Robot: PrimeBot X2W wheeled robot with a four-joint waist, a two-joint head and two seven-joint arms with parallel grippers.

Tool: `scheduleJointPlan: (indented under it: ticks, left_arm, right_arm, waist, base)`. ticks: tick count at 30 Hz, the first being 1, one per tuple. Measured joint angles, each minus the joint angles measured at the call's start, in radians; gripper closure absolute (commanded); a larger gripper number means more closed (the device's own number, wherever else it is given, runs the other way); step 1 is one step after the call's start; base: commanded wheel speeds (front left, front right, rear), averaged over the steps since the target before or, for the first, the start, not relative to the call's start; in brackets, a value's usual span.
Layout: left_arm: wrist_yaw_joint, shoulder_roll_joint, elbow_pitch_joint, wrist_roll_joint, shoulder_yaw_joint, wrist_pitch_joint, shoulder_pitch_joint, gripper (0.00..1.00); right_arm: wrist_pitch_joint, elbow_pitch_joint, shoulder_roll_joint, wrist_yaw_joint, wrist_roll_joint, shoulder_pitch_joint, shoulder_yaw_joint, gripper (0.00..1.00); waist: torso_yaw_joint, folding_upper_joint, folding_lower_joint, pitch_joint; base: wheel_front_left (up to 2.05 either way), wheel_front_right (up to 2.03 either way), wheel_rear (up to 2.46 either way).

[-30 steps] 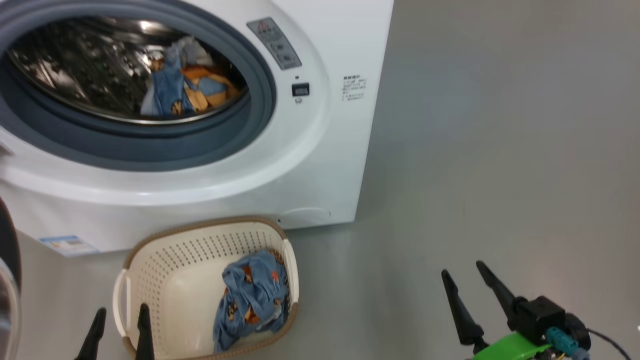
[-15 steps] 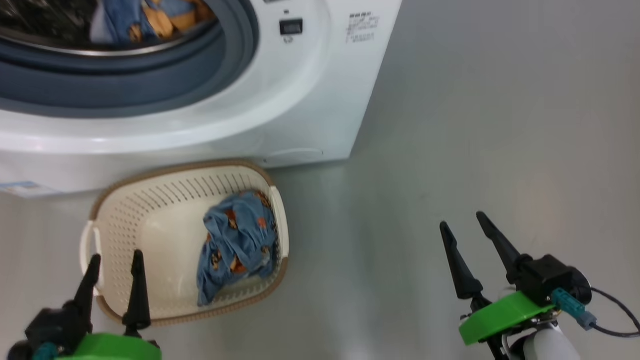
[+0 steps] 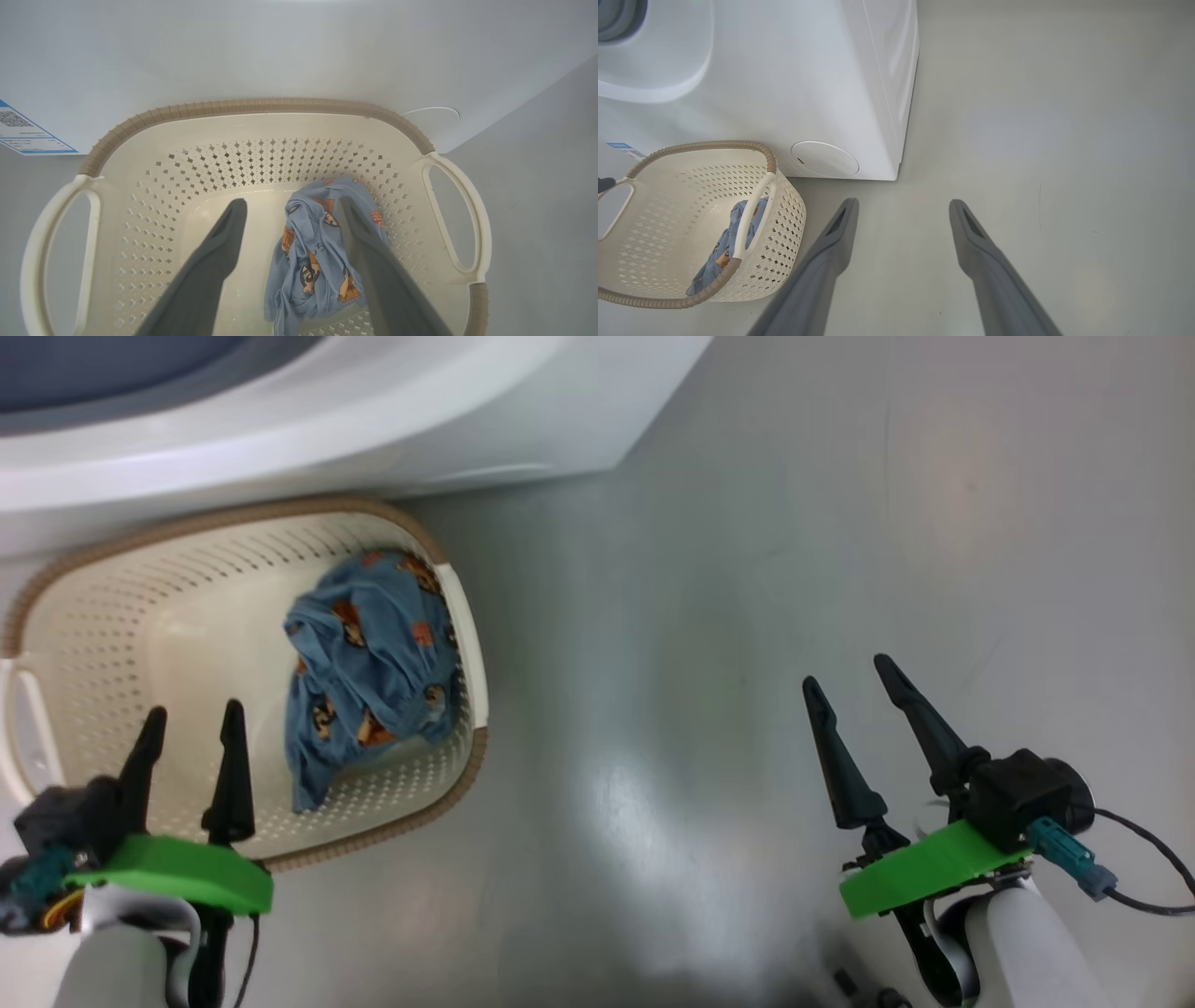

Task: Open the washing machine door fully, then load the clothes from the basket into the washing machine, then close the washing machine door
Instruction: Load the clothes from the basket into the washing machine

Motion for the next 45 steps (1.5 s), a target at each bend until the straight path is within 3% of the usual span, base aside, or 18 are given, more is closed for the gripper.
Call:
scheduleJointPlan:
  ticks: [14,24,33,45]
  left_arm:
    - [0.0,0.126,0.227,-0.129,-0.2,0.0,-0.209,0.0]
    - [0.0,0.195,0.392,-0.371,-0.361,0.111,-0.324,0.0]
    - [0.0,0.267,0.482,-0.467,-0.412,0.203,-0.412,0.0]
    - [0.0,0.307,0.52,-0.535,-0.481,0.261,-0.507,0.0]
  right_arm:
    - [0.0,-0.014,0.0,0.0,0.04,-0.05,0.052,0.0]
    - [0.0,-0.017,0.001,0.0,0.069,-0.05,0.073,0.0]
    - [0.0,-0.021,0.001,0.0,0.119,-0.05,0.098,0.0]
    - [0.0,-0.037,0.004,0.0,0.159,-0.048,0.12,0.0]
  waist:
    - [-0.075,0.0,0.0,0.134]
    - [-0.135,0.0,0.0,0.18]
    - [-0.183,0.0,0.0,0.217]
    - [-0.238,0.0,0.0,0.274]
  base:
    - [0.0,0.0,0.0]
    - [0.0,0.0,0.0]
    - [0.0,0.0,0.0]
    - [0.0,0.0,0.0]
